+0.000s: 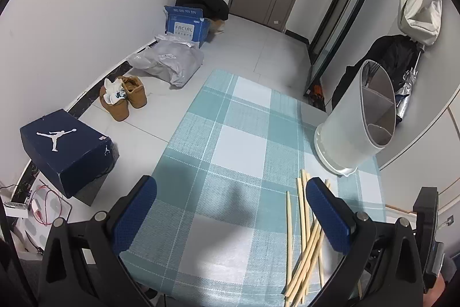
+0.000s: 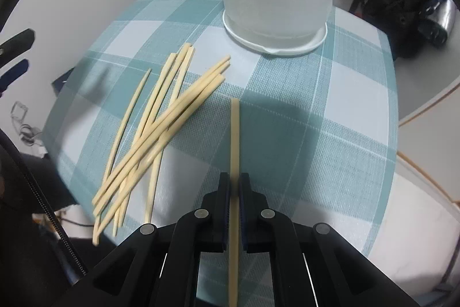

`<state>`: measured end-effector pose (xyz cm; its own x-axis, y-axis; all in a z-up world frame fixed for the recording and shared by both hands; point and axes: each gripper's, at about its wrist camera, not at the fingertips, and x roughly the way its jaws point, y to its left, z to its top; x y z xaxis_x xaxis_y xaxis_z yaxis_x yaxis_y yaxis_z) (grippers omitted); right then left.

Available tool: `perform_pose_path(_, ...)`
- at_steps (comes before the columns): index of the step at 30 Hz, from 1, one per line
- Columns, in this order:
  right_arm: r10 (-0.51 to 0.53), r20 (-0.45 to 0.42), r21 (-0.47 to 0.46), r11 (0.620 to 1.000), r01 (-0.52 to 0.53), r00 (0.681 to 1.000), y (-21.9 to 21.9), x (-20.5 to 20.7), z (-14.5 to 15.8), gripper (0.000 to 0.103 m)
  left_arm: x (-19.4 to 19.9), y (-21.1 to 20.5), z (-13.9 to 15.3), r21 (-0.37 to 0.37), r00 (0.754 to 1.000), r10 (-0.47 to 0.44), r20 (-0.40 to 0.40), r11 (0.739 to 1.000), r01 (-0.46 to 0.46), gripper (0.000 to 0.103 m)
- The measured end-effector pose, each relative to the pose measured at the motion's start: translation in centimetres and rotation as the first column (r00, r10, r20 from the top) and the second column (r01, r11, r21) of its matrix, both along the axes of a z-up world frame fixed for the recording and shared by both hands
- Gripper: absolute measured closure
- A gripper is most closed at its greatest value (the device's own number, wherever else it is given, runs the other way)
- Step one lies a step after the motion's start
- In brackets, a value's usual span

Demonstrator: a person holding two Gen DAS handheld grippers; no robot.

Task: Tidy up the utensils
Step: 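Close the right gripper on one wooden chopstick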

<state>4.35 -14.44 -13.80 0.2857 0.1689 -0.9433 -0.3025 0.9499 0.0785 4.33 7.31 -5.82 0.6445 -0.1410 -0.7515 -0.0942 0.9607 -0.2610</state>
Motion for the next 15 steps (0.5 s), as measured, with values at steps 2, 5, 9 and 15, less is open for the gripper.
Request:
perform_pose_path(2,0.011,-0.019,0.005,1.000,-0.011,1.000,-0.3,0.4,0.1,0.093,0.1,0.0,0.0,-0.002,1.000,0.005,-0.005,1.000,-0.005,0.001)
perform_pose_path(5,0.030,-0.025,0.012,1.000,-0.029,0.999,-0.5,1.7,0.5,0.091,0.4,0.0,-0.2,-0.010,1.000,0.010,-0.016,1.000,-0.011,0.001)
perform_pose_path(9,0.051,-0.003,0.014,0.999,-0.050,0.999,0.2,3.3,0.9,0.086,0.7,0.0,-0.7,-0.007,0.999,0.030,-0.033,1.000,-0.030,0.001)
perform_pose_path(15,0.062,0.002,0.021,0.998,-0.062,0.998,1.4,4.6,0.3,0.087,1.4,-2.0,-2.4,0.023,0.990,-0.077,-0.119,0.996,0.081,0.001)
